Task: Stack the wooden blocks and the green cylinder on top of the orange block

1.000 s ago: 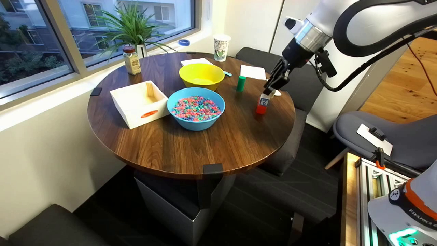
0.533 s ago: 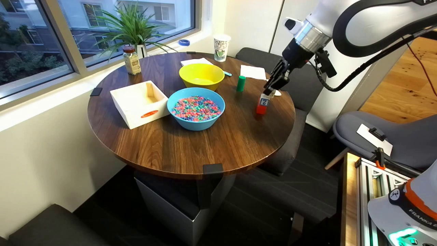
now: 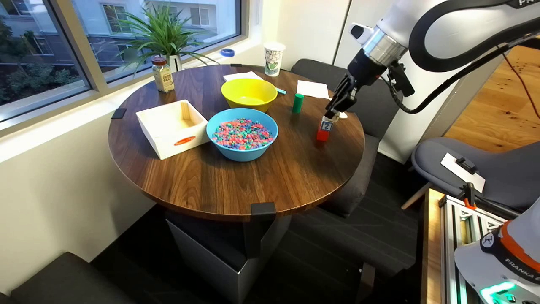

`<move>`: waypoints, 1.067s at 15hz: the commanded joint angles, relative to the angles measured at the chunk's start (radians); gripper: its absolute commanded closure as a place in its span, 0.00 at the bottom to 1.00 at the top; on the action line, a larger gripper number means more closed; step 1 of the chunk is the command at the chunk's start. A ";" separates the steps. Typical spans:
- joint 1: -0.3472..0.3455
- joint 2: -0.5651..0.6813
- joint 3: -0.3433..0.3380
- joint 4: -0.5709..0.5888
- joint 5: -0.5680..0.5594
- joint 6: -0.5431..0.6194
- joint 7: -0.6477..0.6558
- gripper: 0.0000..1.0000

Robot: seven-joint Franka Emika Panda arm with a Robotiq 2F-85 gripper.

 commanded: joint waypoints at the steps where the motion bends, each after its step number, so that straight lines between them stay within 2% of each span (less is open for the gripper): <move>1: 0.012 0.023 -0.011 0.009 0.024 0.022 -0.020 0.90; 13: 0.018 0.037 -0.008 0.021 0.044 0.015 -0.024 0.90; 14: 0.016 0.040 -0.007 0.020 0.040 0.021 -0.022 0.42; 15: 0.015 0.041 -0.006 0.021 0.036 0.019 -0.021 0.41; 16: 0.014 0.042 -0.006 0.023 0.036 0.018 -0.021 0.34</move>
